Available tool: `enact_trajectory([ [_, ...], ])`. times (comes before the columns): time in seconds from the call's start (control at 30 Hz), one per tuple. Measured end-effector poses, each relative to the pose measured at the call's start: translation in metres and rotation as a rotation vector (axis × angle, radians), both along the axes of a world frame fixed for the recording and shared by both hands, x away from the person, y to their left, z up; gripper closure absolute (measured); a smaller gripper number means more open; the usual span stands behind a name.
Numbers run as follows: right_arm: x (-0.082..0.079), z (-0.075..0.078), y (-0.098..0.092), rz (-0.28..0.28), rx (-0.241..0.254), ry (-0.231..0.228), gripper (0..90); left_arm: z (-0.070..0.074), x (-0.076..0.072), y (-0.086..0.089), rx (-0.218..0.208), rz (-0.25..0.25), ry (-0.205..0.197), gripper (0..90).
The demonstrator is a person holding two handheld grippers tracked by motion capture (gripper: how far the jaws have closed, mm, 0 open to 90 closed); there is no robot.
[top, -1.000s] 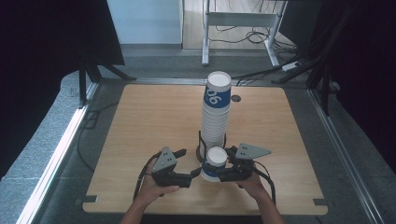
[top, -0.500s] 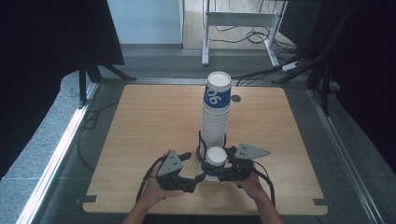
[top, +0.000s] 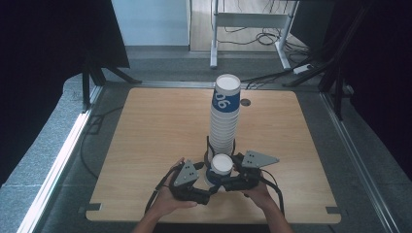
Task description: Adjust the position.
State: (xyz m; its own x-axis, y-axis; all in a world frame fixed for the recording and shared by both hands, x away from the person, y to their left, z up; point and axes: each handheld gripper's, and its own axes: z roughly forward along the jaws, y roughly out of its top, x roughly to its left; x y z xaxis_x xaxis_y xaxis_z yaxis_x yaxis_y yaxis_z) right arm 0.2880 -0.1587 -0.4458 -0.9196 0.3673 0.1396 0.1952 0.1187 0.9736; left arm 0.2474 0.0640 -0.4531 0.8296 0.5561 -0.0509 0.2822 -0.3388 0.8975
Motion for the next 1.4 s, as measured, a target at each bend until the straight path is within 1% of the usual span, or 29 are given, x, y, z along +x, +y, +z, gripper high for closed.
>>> enact_trajectory([
  [0.27, -0.005, 0.002, 0.007, 0.026, 0.000, -0.004, 27.1, -0.005, -0.001, -0.008, 0.013, -0.013, -0.003, 12.7],
  [0.33, -0.006, 0.002, 0.008, 0.029, -0.002, -0.005, 27.1, -0.006, -0.001, -0.008, 0.011, -0.018, -0.007, 14.2],
  [0.57, -0.005, 0.001, 0.007, 0.024, -0.008, -0.002, 26.9, -0.007, -0.001, -0.008, 0.014, -0.022, -0.021, 17.8],
  [0.73, -0.004, 0.001, 0.007, 0.026, -0.013, 0.000, 26.6, -0.007, -0.002, -0.008, 0.023, -0.021, -0.028, 18.8],
  [0.93, -0.003, 0.000, 0.006, 0.021, -0.017, 0.002, 25.8, -0.007, -0.002, -0.008, 0.040, -0.021, -0.048, 19.5],
  [1.03, -0.004, 0.001, 0.005, 0.012, -0.017, -0.002, 24.4, -0.008, -0.001, -0.007, 0.061, -0.011, -0.055, 19.6],
  [1.17, -0.002, 0.002, 0.000, -0.001, -0.001, 0.001, 23.8, -0.008, 0.000, -0.005, 0.070, 0.000, -0.050, 19.7],
  [1.4, 0.000, 0.005, -0.009, -0.025, 0.017, 0.003, 23.3, -0.012, 0.001, -0.006, 0.153, 0.028, -0.093, 19.8],
])
